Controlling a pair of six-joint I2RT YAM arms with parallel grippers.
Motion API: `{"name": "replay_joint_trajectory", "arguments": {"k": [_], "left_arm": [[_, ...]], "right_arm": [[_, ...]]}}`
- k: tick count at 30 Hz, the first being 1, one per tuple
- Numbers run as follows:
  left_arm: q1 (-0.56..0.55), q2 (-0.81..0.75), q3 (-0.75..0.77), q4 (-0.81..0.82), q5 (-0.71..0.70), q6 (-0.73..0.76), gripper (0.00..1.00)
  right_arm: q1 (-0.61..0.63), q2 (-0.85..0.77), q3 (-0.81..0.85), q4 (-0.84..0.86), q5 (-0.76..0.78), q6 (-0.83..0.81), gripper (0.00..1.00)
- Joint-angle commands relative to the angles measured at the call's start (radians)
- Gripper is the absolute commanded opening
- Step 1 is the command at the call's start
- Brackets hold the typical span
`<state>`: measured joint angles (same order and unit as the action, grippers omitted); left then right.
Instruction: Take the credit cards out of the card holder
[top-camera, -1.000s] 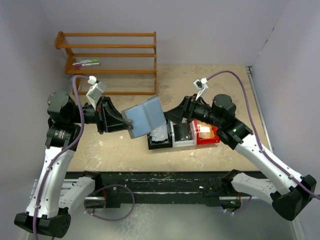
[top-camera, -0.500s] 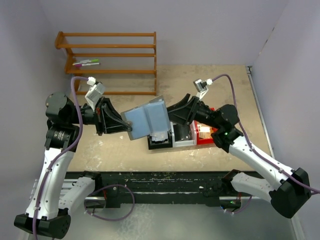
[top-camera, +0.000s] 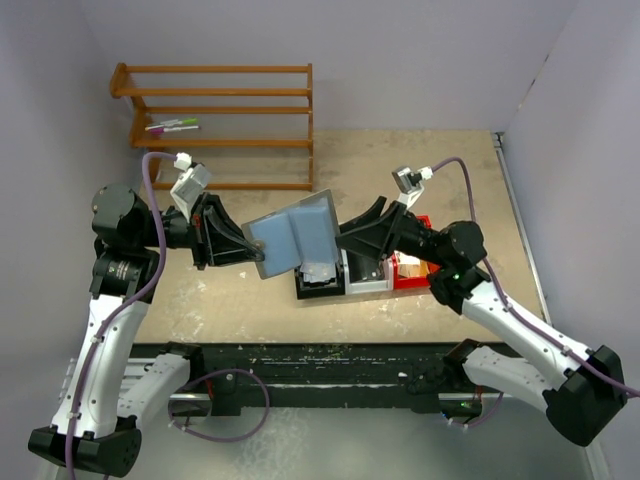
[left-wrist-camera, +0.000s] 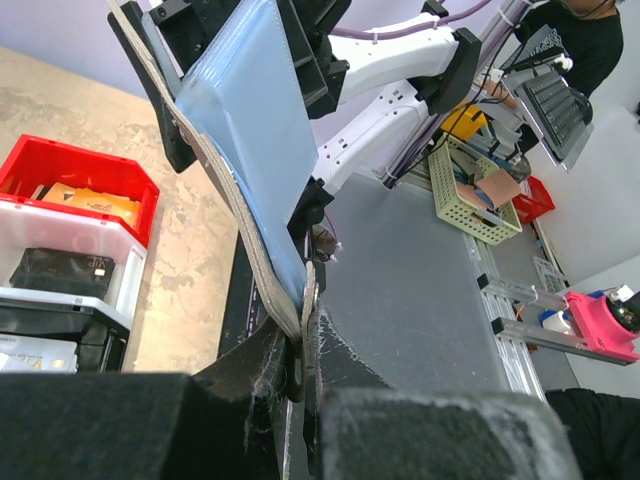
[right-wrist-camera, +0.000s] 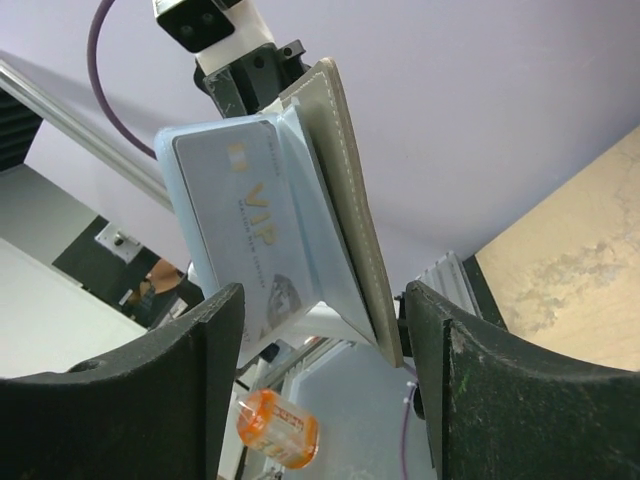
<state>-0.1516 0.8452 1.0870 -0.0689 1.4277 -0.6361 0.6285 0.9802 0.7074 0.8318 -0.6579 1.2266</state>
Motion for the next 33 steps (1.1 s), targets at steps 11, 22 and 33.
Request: {"name": "replay_joint_trajectory", "arguments": {"k": [11,22,33], "left_arm": [[0.001,0.003,0.030,0.048,-0.020,-0.005,0.00],[0.001,0.002,0.030,0.058,-0.020,-0.013,0.00],[0.001,0.004,0.035,0.061,-0.018,-0.016,0.00]], "right_arm": [[0.006,-0.067,-0.021,0.202,-0.044,0.078,0.55],[0.005,-0.023,0.017,0.199,-0.030,0.063,0.37],[0.006,-0.038,0.029,0.179,-0.042,0.045,0.09]]}}
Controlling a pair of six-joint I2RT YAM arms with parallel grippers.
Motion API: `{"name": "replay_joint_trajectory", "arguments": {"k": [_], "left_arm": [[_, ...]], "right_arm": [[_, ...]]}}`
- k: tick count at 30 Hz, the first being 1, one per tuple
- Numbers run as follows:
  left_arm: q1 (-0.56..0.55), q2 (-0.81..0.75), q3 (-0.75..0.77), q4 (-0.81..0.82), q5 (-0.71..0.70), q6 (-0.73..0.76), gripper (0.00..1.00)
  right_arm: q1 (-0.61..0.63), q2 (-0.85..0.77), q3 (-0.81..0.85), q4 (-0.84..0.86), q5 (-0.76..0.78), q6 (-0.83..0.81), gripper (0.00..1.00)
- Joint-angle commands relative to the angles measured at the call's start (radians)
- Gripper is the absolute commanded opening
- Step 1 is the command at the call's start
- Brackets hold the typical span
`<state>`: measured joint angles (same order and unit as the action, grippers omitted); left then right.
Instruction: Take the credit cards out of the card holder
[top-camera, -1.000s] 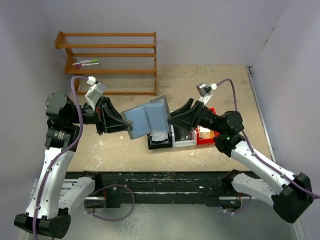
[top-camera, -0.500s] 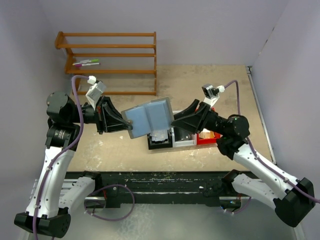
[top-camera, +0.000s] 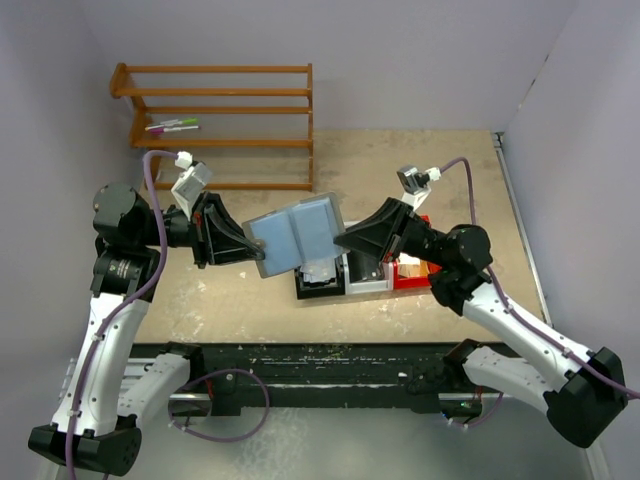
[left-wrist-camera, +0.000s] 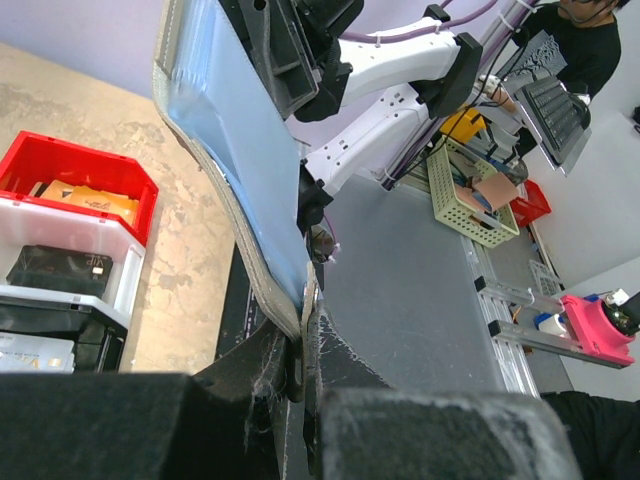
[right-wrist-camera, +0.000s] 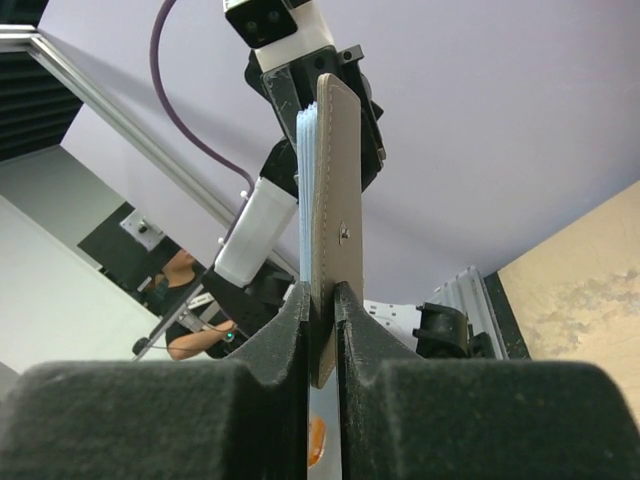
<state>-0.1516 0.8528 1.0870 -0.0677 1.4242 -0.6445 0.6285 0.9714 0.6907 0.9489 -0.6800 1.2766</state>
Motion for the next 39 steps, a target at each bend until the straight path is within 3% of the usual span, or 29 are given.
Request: {"name": "replay_joint_trajectory", "arguments": {"k": [1,13,21,30,39], "left_arm": [[0.001,-0.002,0.035,0.061,-0.015,-0.009,0.00],[0.000,0.000,0.036,0.077,-0.019,-0.021,0.00],[0.000,0.000,0.036,0.083,-0.018,-0.027,0.00],[0.000,0.004,0.038,0.088,-0.021,-0.029,0.00],[0.000,0.006,0.038,0.094,-0.021,-0.031,0.00]], "right_arm": [[0.005,-0.028,0.044,0.072,-0.032,0.003,0.11],[0.006,-0.028,0.056,0.101,-0.070,0.020,0.27],[0.005,-0.025,0.067,0.099,-0.074,0.021,0.17],[0.006,-0.026,0.075,0.100,-0.087,0.022,0.15],[0.006,-0.007,0.079,0.134,-0.096,0.041,0.20]]}}
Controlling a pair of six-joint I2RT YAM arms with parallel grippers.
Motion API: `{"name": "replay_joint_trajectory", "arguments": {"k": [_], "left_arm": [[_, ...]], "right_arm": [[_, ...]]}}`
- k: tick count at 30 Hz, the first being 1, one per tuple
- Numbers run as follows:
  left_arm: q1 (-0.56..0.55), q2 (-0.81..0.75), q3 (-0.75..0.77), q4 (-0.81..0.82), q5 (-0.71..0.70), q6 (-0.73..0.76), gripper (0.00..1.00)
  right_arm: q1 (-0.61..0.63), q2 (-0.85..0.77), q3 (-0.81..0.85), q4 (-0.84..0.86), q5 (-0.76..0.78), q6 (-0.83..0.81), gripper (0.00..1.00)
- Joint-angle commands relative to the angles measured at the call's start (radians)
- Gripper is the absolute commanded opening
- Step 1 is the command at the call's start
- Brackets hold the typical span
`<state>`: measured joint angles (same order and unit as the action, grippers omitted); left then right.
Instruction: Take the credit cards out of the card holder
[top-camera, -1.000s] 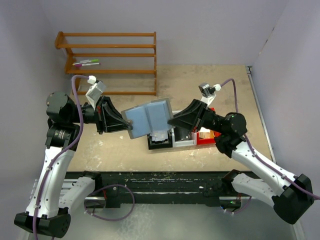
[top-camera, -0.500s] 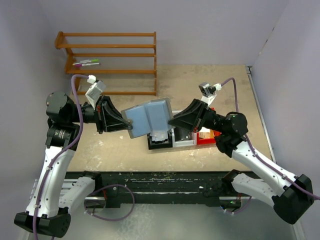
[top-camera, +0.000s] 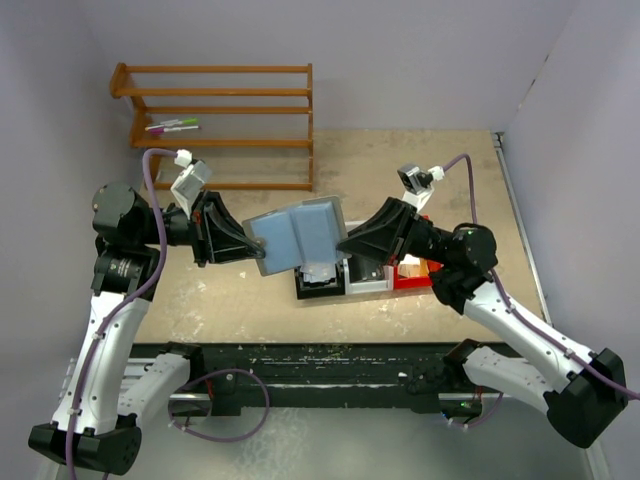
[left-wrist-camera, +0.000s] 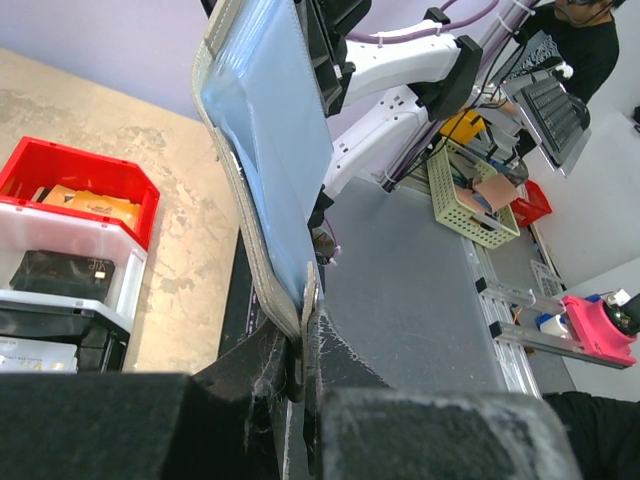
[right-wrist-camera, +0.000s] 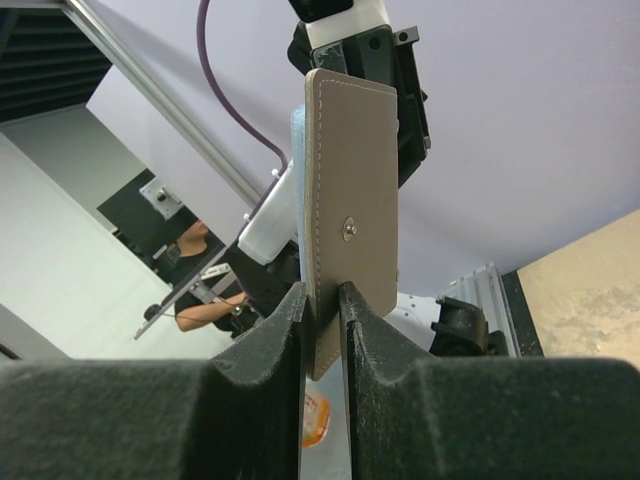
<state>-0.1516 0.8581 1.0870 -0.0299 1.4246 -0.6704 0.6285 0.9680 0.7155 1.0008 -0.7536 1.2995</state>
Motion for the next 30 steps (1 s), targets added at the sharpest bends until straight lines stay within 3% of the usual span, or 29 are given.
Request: {"name": "replay_joint_trajectory", "arguments": {"k": [1,3,7,8,11,14,19,22,25,27,30], "left_arm": [[0.000,-0.001,0.037,0.057,-0.021,-0.006,0.00],[0.000,0.000,0.038,0.057,-0.021,-0.005,0.00],[0.000,0.000,0.037,0.058,-0.023,-0.007,0.00],[0.000,-0.001,0.038,0.058,-0.023,-0.008,0.00],[0.000,0.000,0.038,0.060,-0.022,-0.007,0.00],[-0.002,0.000,0.037,0.061,-0.021,-0.008,0.00],[-0.002,-0.001,0.036,0.066,-0.021,-0.011,0.00],[-0.002,0.001,0.037,0.069,-0.021,-0.012,0.00],[-0.003,0.001,0.036,0.077,-0.023,-0.019,0.00],[-0.003,0.002,0.037,0.088,-0.023,-0.028,0.00],[-0.005,0.002,0.039,0.093,-0.024,-0.035,0.00]], "right_arm": [[0.006,-0.002,0.052,0.086,-0.024,0.022,0.20],[0.007,0.001,0.049,0.090,-0.023,0.025,0.18],[0.008,-0.005,0.053,0.033,-0.006,-0.002,0.00],[0.007,-0.009,0.053,0.016,-0.001,-0.010,0.00],[0.012,-0.025,0.068,-0.071,0.012,-0.053,0.00],[0.023,-0.040,0.120,-0.278,0.045,-0.178,0.00],[0.043,-0.054,0.234,-0.621,0.160,-0.379,0.12],[0.051,-0.054,0.246,-0.673,0.189,-0.414,0.29],[0.066,-0.045,0.253,-0.709,0.211,-0.435,0.38],[0.080,-0.035,0.261,-0.736,0.229,-0.451,0.38],[0.104,-0.030,0.275,-0.749,0.253,-0.475,0.20]]}}
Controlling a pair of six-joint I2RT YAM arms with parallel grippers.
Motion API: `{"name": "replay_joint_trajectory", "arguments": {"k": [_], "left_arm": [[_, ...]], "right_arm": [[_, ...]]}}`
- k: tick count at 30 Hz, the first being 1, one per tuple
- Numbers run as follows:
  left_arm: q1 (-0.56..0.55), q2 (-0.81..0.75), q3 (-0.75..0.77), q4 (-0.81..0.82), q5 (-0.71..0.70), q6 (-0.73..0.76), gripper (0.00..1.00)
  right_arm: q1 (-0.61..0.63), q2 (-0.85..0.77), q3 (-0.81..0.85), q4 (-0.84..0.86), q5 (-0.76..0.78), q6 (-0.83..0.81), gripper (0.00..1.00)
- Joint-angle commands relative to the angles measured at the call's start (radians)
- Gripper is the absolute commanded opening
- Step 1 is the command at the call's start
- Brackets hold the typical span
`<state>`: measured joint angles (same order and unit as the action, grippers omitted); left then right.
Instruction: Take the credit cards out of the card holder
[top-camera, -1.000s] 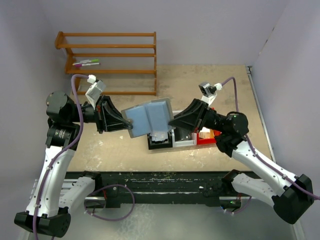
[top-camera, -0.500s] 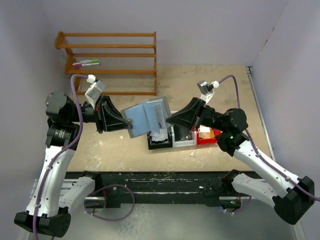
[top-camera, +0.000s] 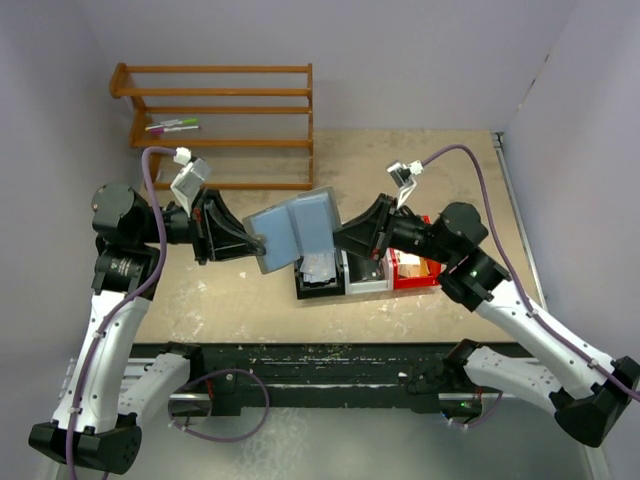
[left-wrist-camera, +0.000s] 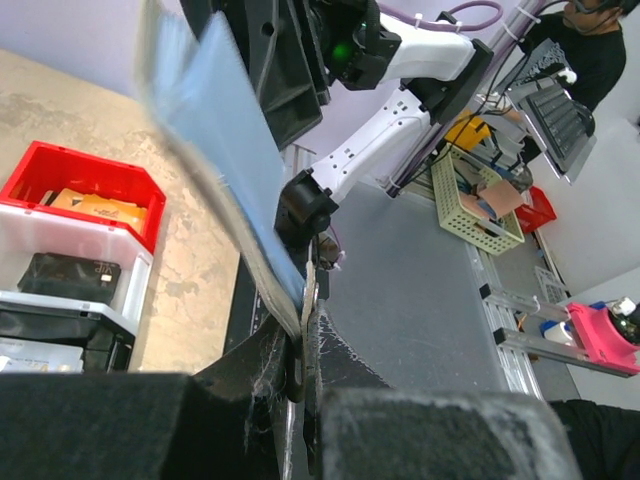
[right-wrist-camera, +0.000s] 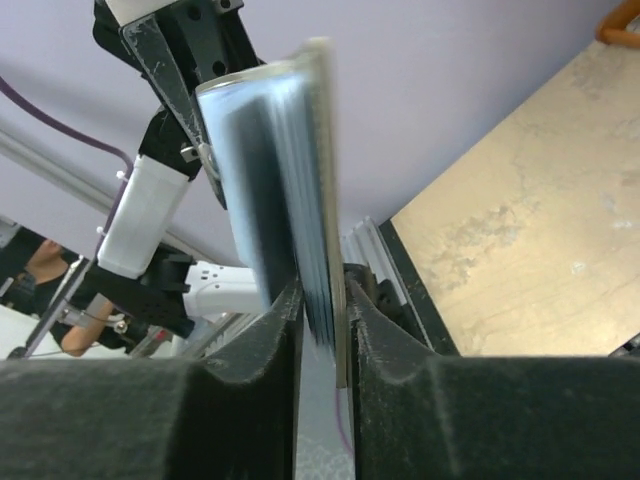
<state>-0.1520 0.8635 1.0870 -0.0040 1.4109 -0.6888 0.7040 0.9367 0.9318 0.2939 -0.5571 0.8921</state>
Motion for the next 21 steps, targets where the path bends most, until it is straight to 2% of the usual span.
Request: {"name": "replay_joint_trajectory", "arguments": {"k": [1,4,6,9,12,13,16,21], "left_arm": [[-0.004,-0.003,0.038,0.067,-0.012,-0.016,0.00],[-0.006,-0.002,0.033,0.061,-0.017,-0.009,0.00],[-0.006,0.004,0.035,0.021,-0.038,0.032,0.00],[-0.006,0.020,0.042,-0.109,-0.072,0.148,0.23],[-0.006,0.045,0.028,-0.181,-0.092,0.227,0.66],[-0.006,0.051,0.025,-0.199,-0.098,0.252,0.74],[-0.006,0.060,0.011,-0.237,-0.112,0.316,0.89],[-0.007,0.069,0.000,-0.340,-0.236,0.442,0.93]], "right_arm": [[0.035,0.000,0.066,-0.050,0.070,-0.077,0.13],[0.063,-0.001,0.125,-0.096,0.110,-0.115,0.00],[0.087,-0.002,0.168,-0.145,0.140,-0.150,0.00],[0.121,-0.004,0.225,-0.259,0.219,-0.207,0.00],[0.150,0.001,0.298,-0.401,0.325,-0.284,0.00],[0.160,0.007,0.324,-0.456,0.370,-0.309,0.00],[0.182,0.038,0.404,-0.611,0.499,-0.396,0.00],[0.228,0.156,0.549,-0.877,0.765,-0.525,0.00]]}}
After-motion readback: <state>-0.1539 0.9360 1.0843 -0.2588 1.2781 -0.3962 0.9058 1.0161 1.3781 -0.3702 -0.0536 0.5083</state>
